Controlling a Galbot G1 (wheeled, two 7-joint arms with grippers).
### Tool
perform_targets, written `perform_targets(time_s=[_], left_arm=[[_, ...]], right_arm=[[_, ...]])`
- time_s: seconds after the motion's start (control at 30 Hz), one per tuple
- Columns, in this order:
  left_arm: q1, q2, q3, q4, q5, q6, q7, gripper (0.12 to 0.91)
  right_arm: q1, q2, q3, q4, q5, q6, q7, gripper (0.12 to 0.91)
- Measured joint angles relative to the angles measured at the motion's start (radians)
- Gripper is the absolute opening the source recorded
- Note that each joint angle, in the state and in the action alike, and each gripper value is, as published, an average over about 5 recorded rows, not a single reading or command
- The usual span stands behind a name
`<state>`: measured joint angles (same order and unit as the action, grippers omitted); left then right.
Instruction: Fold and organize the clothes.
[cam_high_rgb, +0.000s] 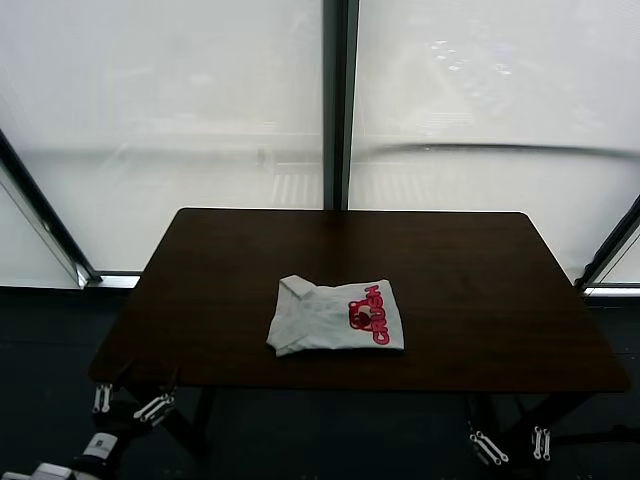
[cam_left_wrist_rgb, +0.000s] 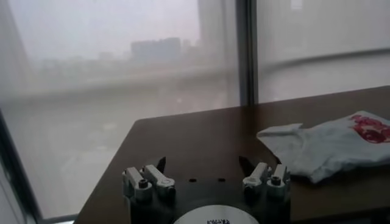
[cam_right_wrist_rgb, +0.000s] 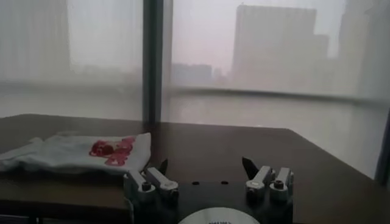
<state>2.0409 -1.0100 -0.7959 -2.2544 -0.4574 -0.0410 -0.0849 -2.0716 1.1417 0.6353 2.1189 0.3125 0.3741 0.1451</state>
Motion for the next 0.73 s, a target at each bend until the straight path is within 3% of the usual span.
perform_targets(time_s=[0.73], left_arm=[[0.013, -0.013, -0.009, -0.004, -0.001, -0.005, 0.004, 0.907]], right_arm=[[0.012, 0.004, -0.022, -0.013, 0.000, -0.007, -0.001, 0.907]])
